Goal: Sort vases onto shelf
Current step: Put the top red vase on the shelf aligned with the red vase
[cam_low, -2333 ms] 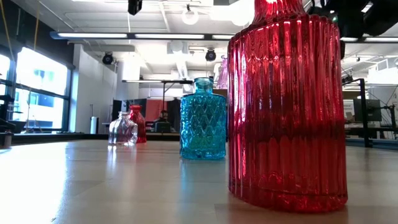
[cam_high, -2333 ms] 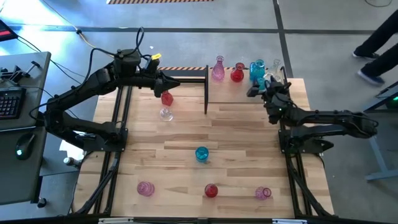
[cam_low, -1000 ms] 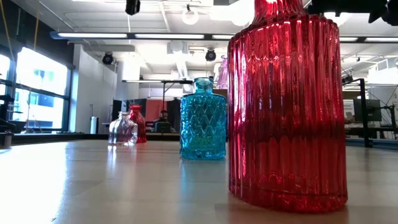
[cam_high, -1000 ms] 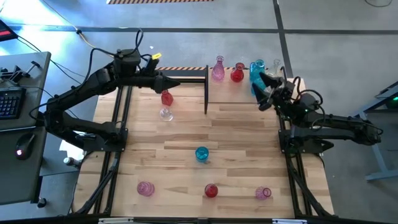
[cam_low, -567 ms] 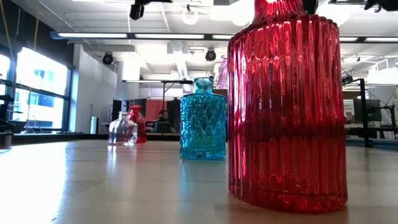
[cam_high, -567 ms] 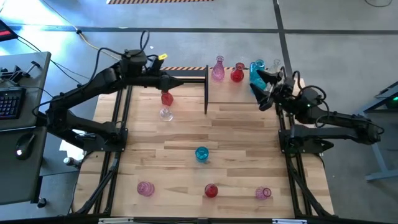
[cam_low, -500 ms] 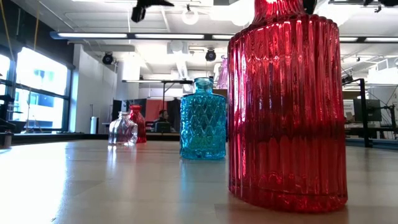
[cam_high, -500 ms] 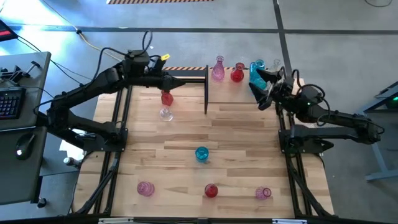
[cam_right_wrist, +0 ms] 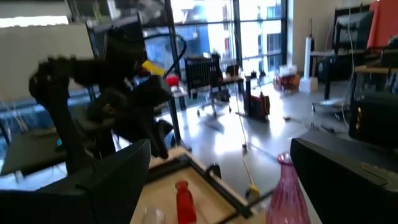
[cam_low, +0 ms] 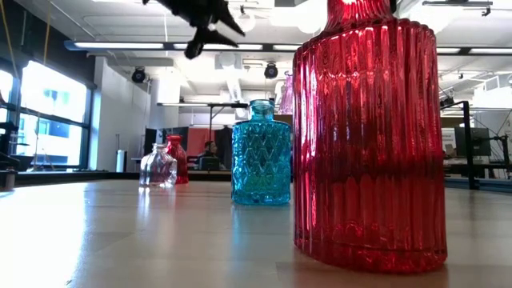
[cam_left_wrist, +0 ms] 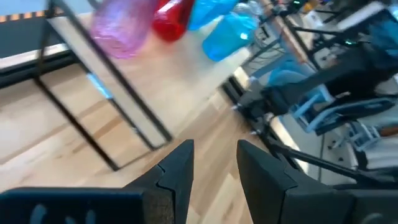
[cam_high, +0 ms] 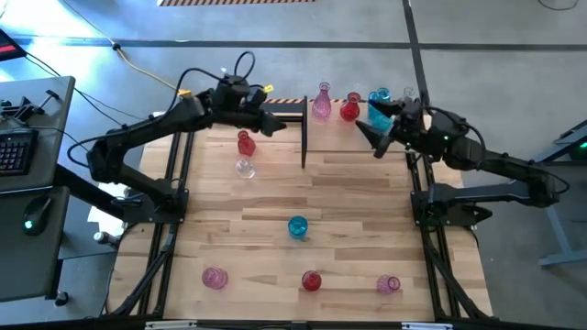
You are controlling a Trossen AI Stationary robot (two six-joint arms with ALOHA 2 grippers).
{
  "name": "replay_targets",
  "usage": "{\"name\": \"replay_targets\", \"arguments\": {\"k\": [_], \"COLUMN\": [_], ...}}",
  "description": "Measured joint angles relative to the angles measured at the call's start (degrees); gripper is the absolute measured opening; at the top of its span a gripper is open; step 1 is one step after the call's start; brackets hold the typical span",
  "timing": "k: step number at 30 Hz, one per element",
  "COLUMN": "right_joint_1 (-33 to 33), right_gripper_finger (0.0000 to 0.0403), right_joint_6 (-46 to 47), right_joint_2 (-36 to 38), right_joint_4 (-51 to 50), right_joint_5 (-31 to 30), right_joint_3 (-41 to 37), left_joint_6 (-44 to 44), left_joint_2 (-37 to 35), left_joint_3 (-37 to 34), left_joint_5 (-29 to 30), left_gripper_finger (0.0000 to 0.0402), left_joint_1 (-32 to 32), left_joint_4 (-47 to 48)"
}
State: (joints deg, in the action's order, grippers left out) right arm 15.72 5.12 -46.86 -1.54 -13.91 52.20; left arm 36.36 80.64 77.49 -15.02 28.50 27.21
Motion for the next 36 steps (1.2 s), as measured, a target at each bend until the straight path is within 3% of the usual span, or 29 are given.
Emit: {"name": "replay_targets", "arguments": {"k": [6,18,26,36], "right_joint_1": [0.0,0.0,0.0,0.0], "right_gripper_finger": [0.0373,0.0373,0.0373,0.0373], "right_joint_6": [1.0,1.5,1.5,1.5], "right_joint_2": [-2.7,-4.6,-4.6,-4.6], "right_joint_4": [-6.7,-7.7,-7.7,-7.7], "right_joint_5": [0.0,0.2,0.2,0.2], "right_joint_3": [2.9,3.0,3.0,3.0], "left_joint_6": [-1.5,-6.7,-10.5,-10.7], "left_joint_2": [1.1,1.1,1.4,7.8], "left_joint_3": [0.0,0.0,0.0,0.0], "left_joint_5": [0.0,1.1,7.1,6.9], "left_gripper_finger": [0.0113,0.0113,0.0113,0.0113], "left_joint_1": [5.6,16.0,18.6,18.7], "left_joint_4": [5.6,18.4,26.5,28.2]}}
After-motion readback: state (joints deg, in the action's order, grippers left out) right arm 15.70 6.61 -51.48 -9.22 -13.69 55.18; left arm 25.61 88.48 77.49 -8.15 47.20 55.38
